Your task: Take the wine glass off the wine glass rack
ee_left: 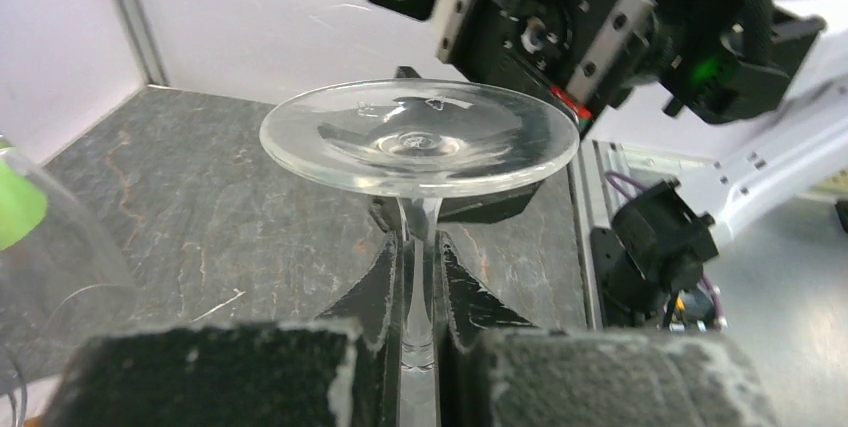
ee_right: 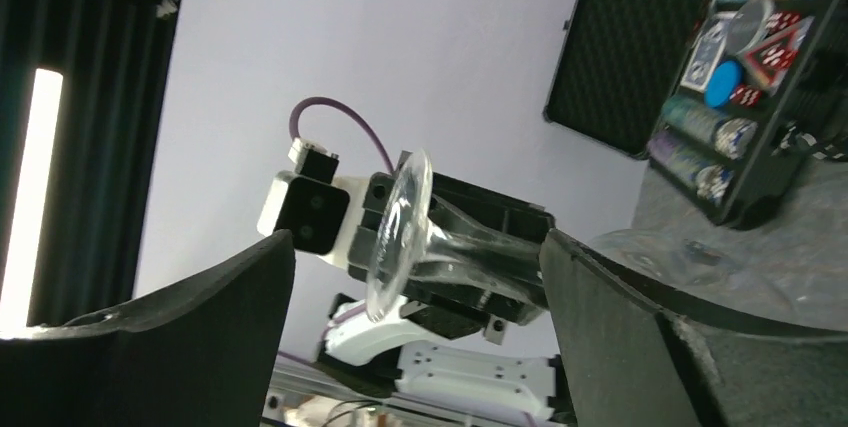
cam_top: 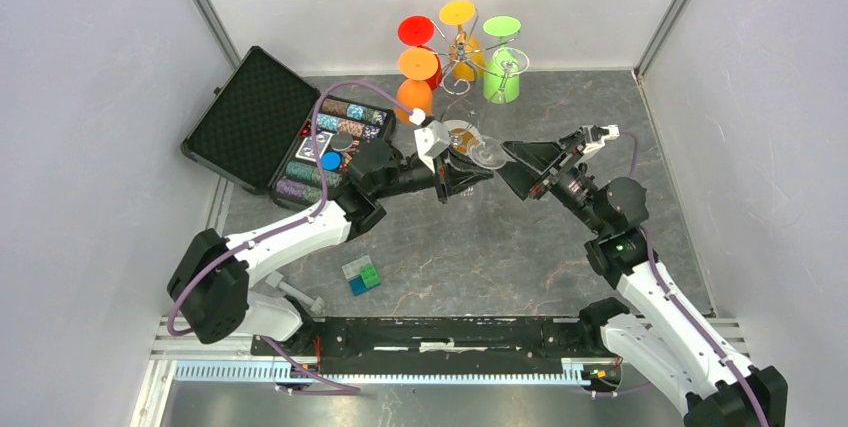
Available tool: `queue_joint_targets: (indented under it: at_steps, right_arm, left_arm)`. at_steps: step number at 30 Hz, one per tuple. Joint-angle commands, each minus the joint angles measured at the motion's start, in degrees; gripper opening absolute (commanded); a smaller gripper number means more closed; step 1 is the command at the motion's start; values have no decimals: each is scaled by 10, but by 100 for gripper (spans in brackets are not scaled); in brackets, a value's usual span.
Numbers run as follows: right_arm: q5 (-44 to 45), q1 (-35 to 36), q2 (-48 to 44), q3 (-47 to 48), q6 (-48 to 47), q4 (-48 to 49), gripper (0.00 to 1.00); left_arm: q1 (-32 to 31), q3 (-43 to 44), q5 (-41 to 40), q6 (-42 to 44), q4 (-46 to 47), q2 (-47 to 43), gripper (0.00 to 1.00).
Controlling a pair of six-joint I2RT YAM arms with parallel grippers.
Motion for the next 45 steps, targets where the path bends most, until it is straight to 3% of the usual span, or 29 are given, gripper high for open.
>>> queue_joint_targets:
  at_steps: [1,8,13,18,23,27,35,45]
  right_arm:
    - [13,-5,-22,29,-126,-20,98]
    - [37,-5,-83,12,-210,-86,98]
    - [-13,4,-94,-35,-198,61,98]
    - [24,105,-62,16,-265,91,98]
    - [60,180,-6,38,-274,120,98]
    - [110,215,6,33,-297,170,90]
    - [175,223,-1,44,-320,158,87]
    - [137,225,54,57,-266,205,68]
  left_arm:
    - [-3,-1,-112,-71,88,-28,2]
    - [-8,-33,-292,-187,164,-95,2]
    - [-8,-53,-408,-280,209,-136,2]
    - [-8,-56,-515,-390,194,-164,2]
    - [-8,-53,-562,-449,188,-172,2]
    - [-8,-56,-573,-461,204,-170,2]
    - [-8,-66,-591,-504,200,-173,2]
    - [-8,-65,-586,-531,223,-159,2]
